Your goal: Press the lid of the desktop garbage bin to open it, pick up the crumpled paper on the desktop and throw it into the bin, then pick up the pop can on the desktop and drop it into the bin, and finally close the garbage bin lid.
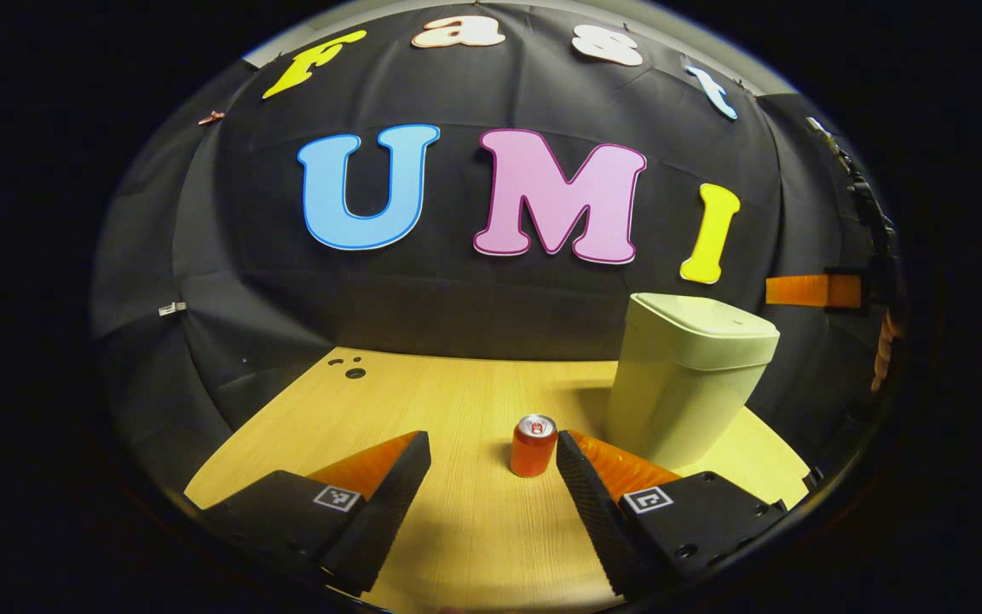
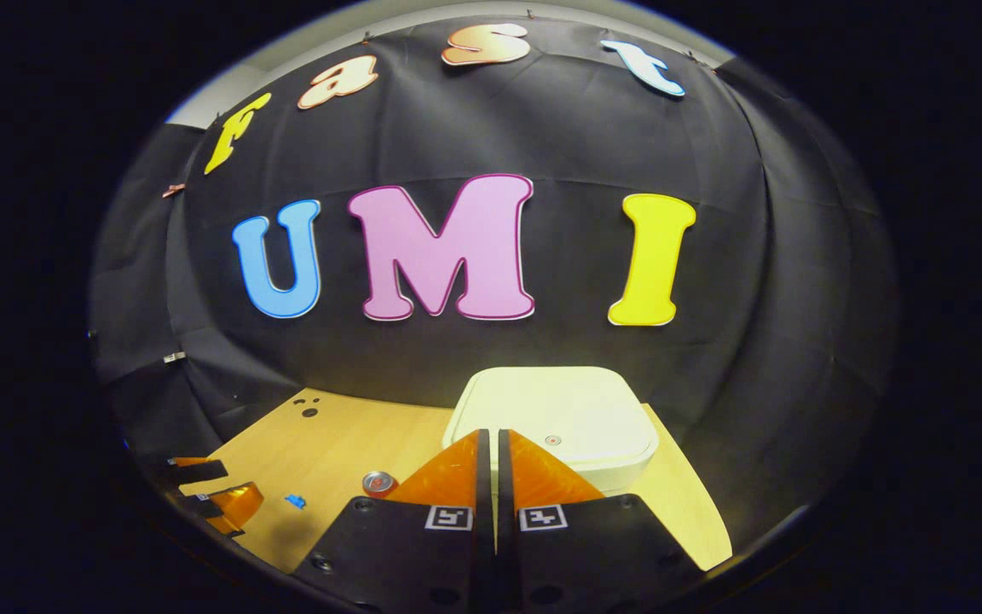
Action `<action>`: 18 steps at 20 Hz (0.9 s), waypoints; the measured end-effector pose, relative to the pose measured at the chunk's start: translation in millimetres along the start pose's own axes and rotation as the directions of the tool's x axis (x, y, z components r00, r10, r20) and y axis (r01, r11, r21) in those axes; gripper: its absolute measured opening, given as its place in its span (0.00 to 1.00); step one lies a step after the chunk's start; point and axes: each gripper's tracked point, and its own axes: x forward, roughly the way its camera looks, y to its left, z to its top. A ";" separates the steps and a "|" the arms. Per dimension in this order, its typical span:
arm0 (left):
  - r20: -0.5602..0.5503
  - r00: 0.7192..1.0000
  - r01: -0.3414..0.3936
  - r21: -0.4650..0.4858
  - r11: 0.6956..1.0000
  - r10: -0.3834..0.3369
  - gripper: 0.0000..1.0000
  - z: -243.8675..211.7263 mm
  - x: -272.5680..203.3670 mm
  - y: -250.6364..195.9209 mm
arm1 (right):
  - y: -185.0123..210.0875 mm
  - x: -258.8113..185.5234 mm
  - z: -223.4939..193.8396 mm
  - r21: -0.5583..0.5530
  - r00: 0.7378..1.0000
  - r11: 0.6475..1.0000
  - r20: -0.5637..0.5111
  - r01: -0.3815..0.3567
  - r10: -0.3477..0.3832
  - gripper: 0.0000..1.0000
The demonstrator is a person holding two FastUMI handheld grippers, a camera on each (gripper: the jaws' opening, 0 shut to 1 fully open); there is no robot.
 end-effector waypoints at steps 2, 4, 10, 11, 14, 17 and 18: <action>0.006 1.000 -0.012 0.003 1.000 0.012 0.96 1.1 0.0 2.8 | -13.4 12.6 -0.5 0.003 1.000 1.000 -0.020 0.022 -0.022 0.05; 0.005 1.000 -0.025 0.001 1.000 0.025 0.96 -0.8 1.0 7.0 | -23.0 22.0 -1.6 0.008 0.999 0.999 -0.035 0.037 -0.037 0.05; -0.017 0.997 -0.073 -0.018 0.997 0.073 0.96 -7.5 1.6 19.2 | -33.5 48.3 -17.0 -0.007 0.996 0.999 -0.084 0.038 -0.038 0.05; -0.017 0.996 -0.083 -0.019 0.996 0.082 0.96 -7.9 1.4 21.8 | -32.0 52.3 -19.5 -0.013 0.995 0.999 -0.091 0.034 -0.035 0.05; -0.018 0.994 -0.108 -0.025 0.994 0.107 0.96 -8.5 0.2 28.4 | -29.4 61.5 -29.2 -0.031 0.993 0.999 -0.115 0.024 -0.028 0.05; -0.023 0.992 -0.127 -0.031 0.991 0.127 0.96 -10.8 -0.7 34.9 | -29.6 64.0 -34.5 -0.021 0.993 0.999 -0.112 0.027 -0.029 0.05; -0.025 0.991 -0.131 -0.033 0.991 0.130 0.96 -11.4 0.1 36.2 | -29.4 63.3 -37.0 -0.016 0.992 1.000 -0.122 0.026 -0.028 0.05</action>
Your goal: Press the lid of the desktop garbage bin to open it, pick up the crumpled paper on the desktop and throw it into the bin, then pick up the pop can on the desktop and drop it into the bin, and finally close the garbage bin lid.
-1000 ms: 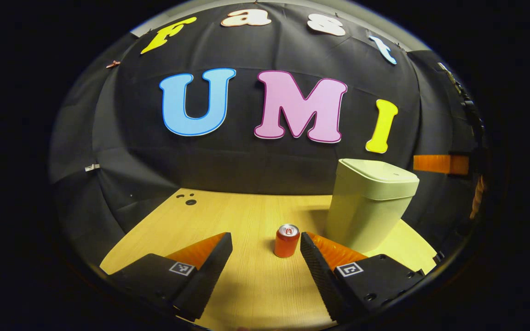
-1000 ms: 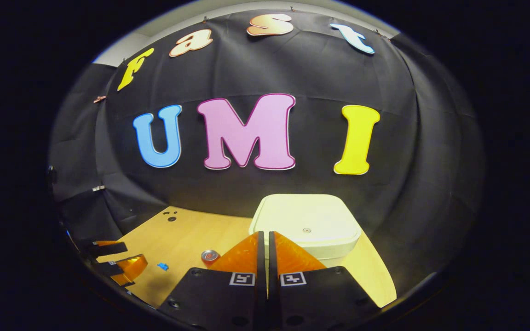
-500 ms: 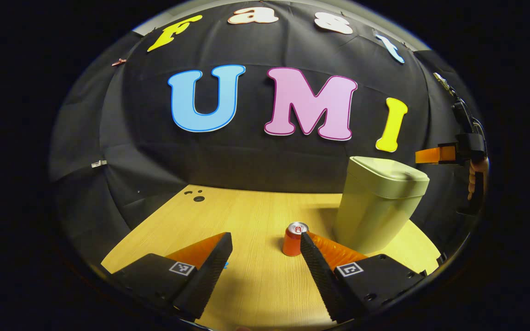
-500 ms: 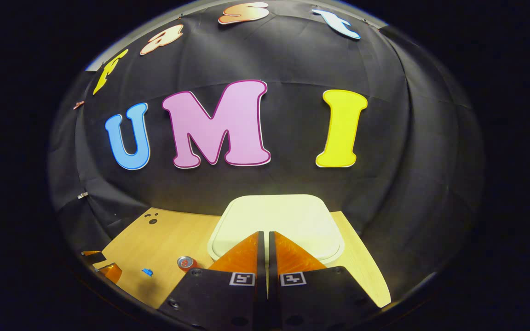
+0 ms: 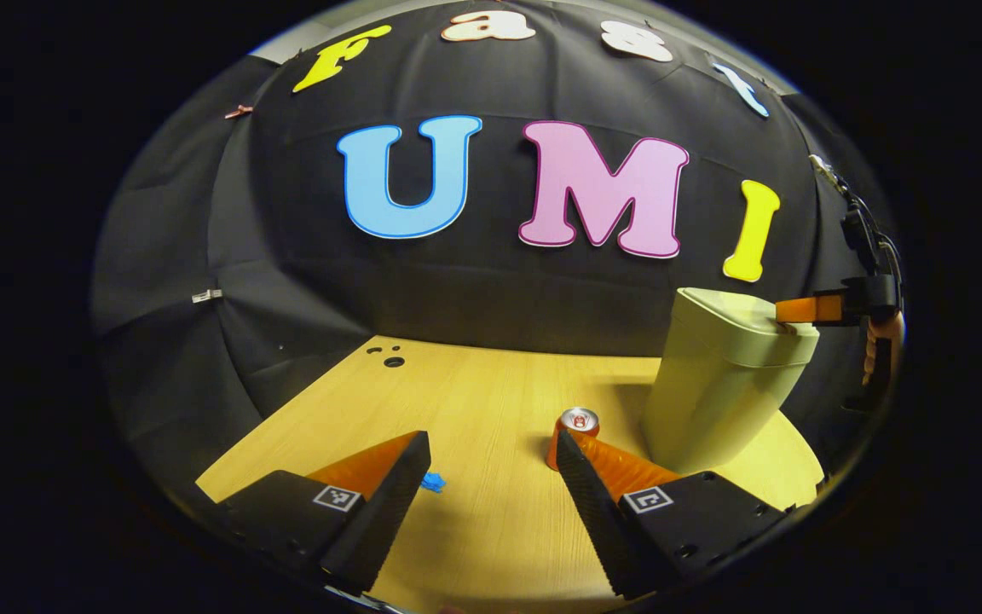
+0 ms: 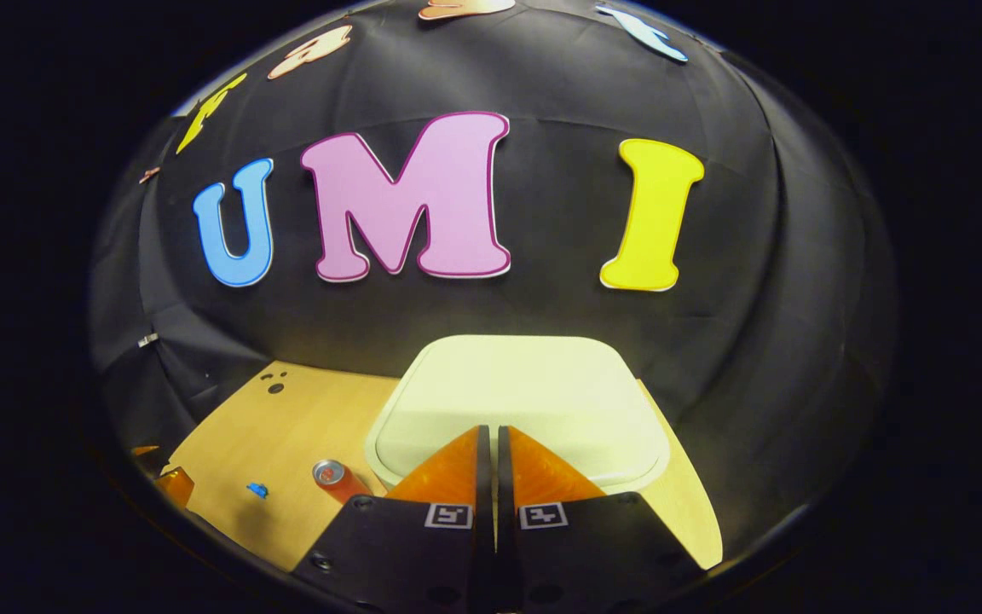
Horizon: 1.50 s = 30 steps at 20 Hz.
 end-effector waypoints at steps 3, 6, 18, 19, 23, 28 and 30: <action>-0.009 1.000 -0.002 0.000 1.000 0.002 0.96 -3.3 2.1 -0.1 | -0.6 -1.8 0.2 0.022 1.000 1.000 0.013 0.004 -0.004 0.05; -0.009 1.000 -0.002 0.016 1.000 0.002 0.96 -5.6 3.5 -1.0 | -0.1 -1.5 -2.7 0.010 1.000 1.000 0.016 0.005 -0.005 0.05; -0.024 1.000 0.008 0.011 1.000 -0.008 0.96 -14.0 0.7 0.7 | 0.5 -3.0 -3.0 -0.014 0.998 1.000 0.062 0.026 -0.025 0.05; -0.020 1.000 0.006 0.009 1.000 -0.006 0.96 -12.3 -0.7 2.6 | 0.5 -3.6 -0.4 -0.010 0.997 1.000 0.070 0.028 -0.027 0.06; 0.011 1.000 -0.011 0.017 1.000 0.010 0.96 -5.4 -10.9 15.0 | -0.1 -17.6 5.3 -0.019 0.993 0.999 0.108 0.049 -0.046 0.05; 0.000 0.999 -0.035 0.012 0.999 0.035 0.96 -18.1 -21.1 40.3 | 5.7 -41.2 9.3 -0.021 0.987 0.998 0.147 0.064 -0.060 0.05; 0.002 0.999 -0.033 0.000 0.999 0.033 0.96 -19.2 -24.8 48.6 | 6.7 -48.8 8.2 -0.023 0.987 0.997 0.148 0.071 -0.067 0.10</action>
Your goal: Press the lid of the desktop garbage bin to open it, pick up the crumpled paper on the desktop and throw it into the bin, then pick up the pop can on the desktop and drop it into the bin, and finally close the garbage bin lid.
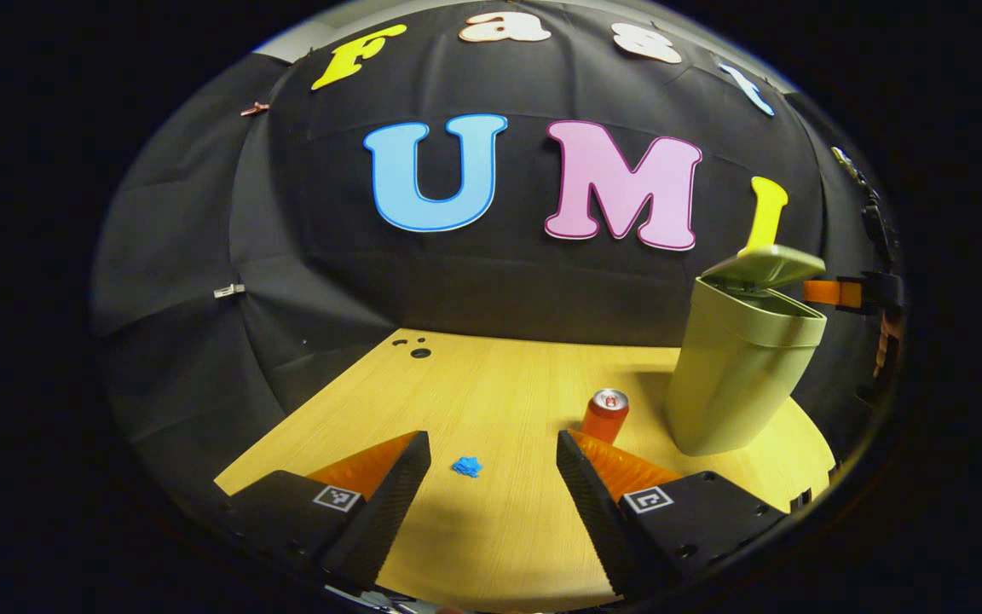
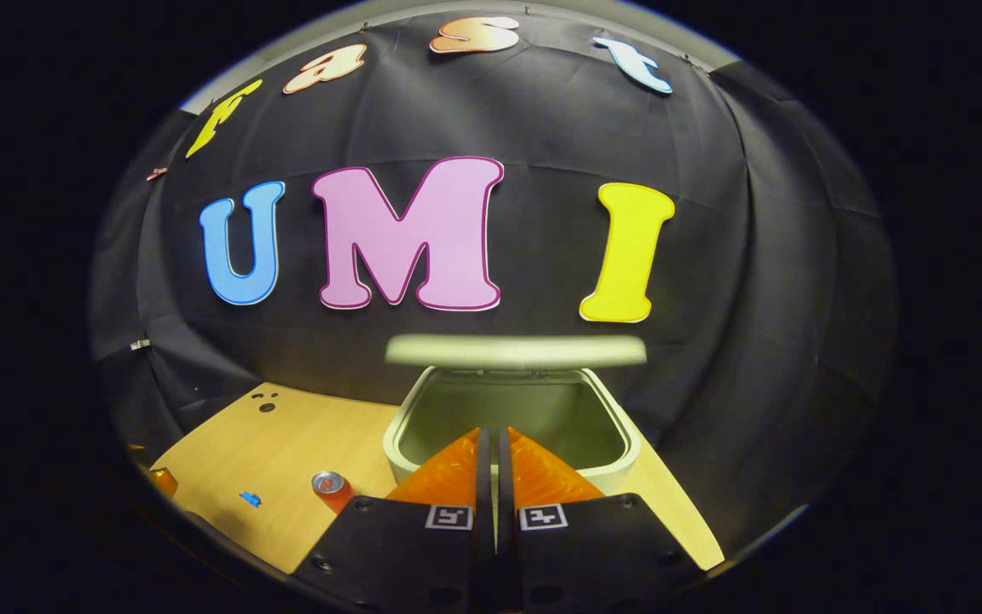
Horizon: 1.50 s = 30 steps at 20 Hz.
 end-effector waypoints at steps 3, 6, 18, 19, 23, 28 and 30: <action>0.005 1.000 -0.008 -0.001 1.000 0.008 0.96 -0.1 -0.1 14.5 | 2.4 -11.8 -3.2 0.013 1.000 1.000 -0.010 0.007 -0.007 0.05; -0.004 1.000 -0.007 -0.009 1.000 0.007 0.96 -8.2 1.8 29.1 | 7.0 -22.7 -8.8 0.024 0.999 1.000 -0.031 0.016 -0.016 0.05; -0.100 0.994 0.034 0.036 0.999 -0.030 0.96 -57.7 52.1 62.3 | 48.0 -61.1 -36.2 -0.008 0.996 0.998 -0.068 -0.057 0.056 0.05; -0.117 0.993 0.032 0.046 0.998 -0.026 0.96 -63.4 60.3 61.3 | 48.3 -62.1 -43.6 0.002 0.995 0.999 -0.089 -0.054 0.054 0.06; -0.178 0.983 0.062 0.060 0.996 -0.051 0.96 -87.8 95.5 54.8 | 46.0 -60.4 -67.5 0.025 0.988 0.999 -0.151 -0.037 0.040 0.17; -0.247 0.966 0.098 0.091 0.991 -0.072 0.96 -111.5 130.8 44.3 | 51.6 -57.9 -97.7 0.058 0.968 0.995 -0.234 -0.079 0.091 0.52; -0.275 0.958 0.102 0.088 0.991 -0.074 0.96 -121.5 146.6 41.1 | 56.1 -57.7 -106.0 0.053 0.961 0.994 -0.257 -0.093 0.103 0.69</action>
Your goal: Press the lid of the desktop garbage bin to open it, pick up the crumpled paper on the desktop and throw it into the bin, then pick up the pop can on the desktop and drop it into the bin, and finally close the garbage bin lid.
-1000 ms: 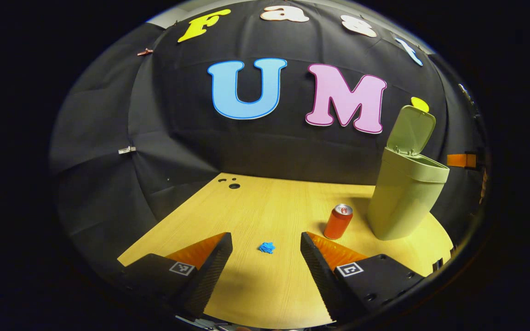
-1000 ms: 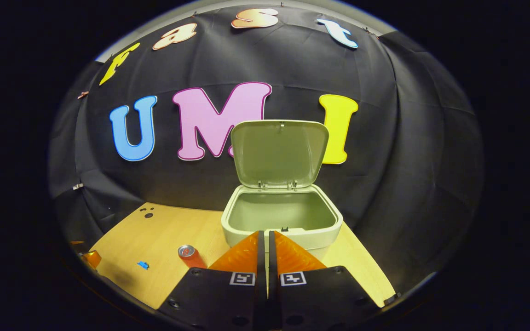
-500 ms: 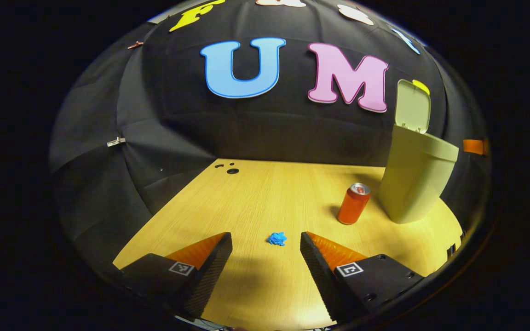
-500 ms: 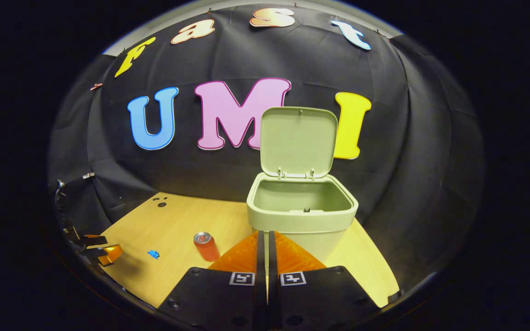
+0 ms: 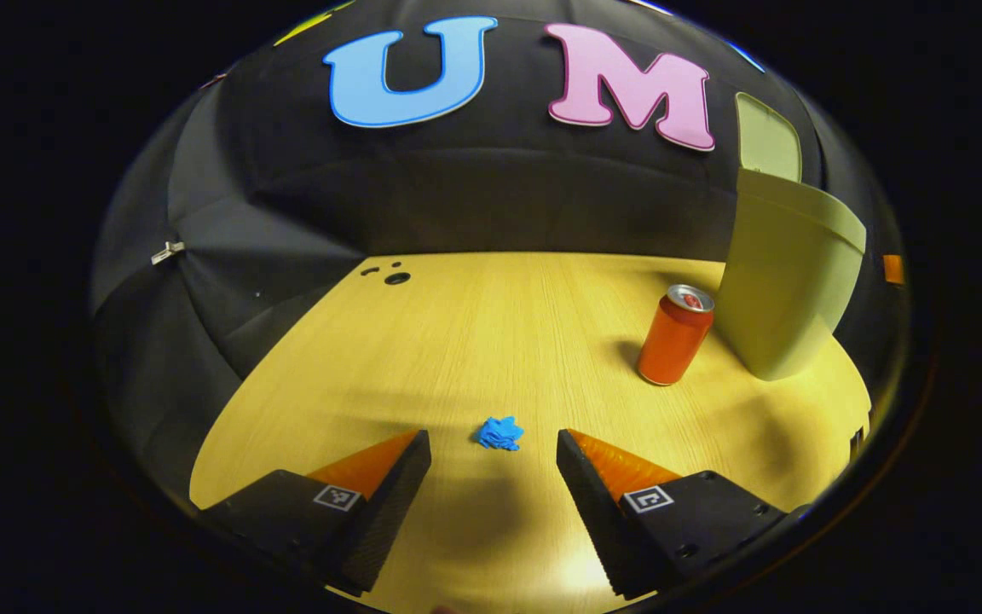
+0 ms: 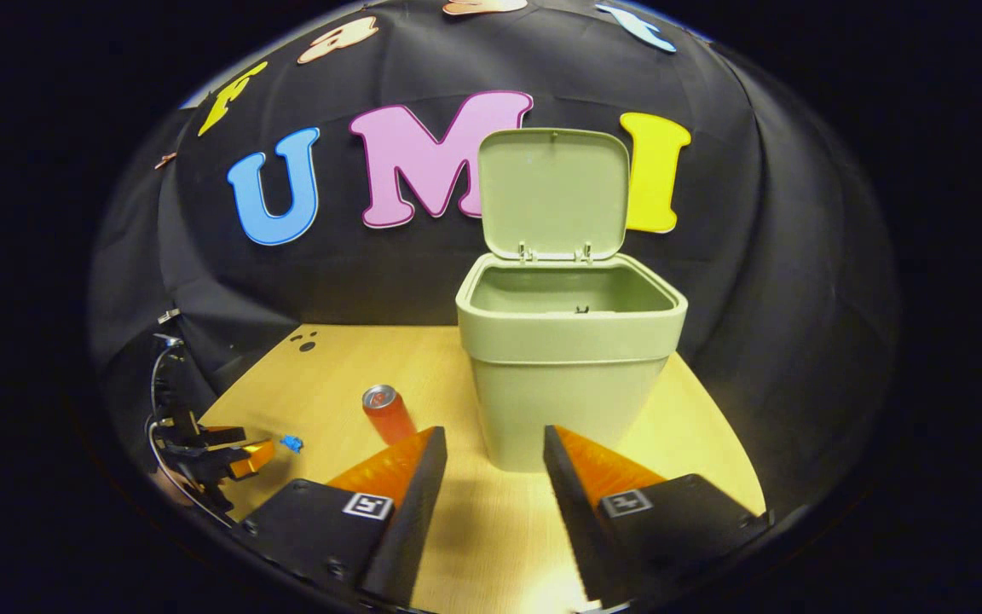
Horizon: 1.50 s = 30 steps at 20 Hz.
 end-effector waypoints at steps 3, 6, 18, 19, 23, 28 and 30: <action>-0.033 0.999 0.006 -0.022 1.000 -0.007 0.96 -7.6 23.7 -5.5 | -1.6 2.7 -11.0 -0.032 1.000 0.999 -0.026 0.007 -0.008 1.00; -0.063 0.998 -0.019 -0.078 0.997 0.014 0.96 -14.3 43.1 -4.0 | -1.6 2.3 -18.5 -0.029 0.999 1.000 -0.050 0.011 -0.012 1.00; -0.086 0.995 -0.064 -0.051 0.997 0.059 0.81 -26.8 78.7 -8.5 | -9.7 12.8 -42.5 0.000 0.992 1.000 -0.127 0.016 -0.016 1.00; -0.083 0.995 -0.058 -0.045 0.997 0.054 0.76 -27.0 78.9 -11.0 | -9.8 14.0 -43.2 0.001 0.991 1.000 -0.130 0.014 -0.014 1.00; -0.083 0.996 -0.043 -0.020 0.999 0.041 0.51 -25.9 80.5 -19.8 | -7.3 17.9 -47.1 0.005 0.990 1.000 -0.138 0.003 -0.003 1.00; -0.087 0.996 -0.035 0.029 0.999 0.037 0.37 -22.3 80.8 -23.1 | -10.3 19.9 -54.8 -0.017 0.989 1.000 -0.146 0.007 -0.010 1.00; -0.088 0.995 -0.036 0.029 0.999 0.038 0.35 -19.5 78.0 -24.1 | -10.5 20.6 -59.0 -0.015 0.988 1.000 -0.154 0.005 -0.007 1.00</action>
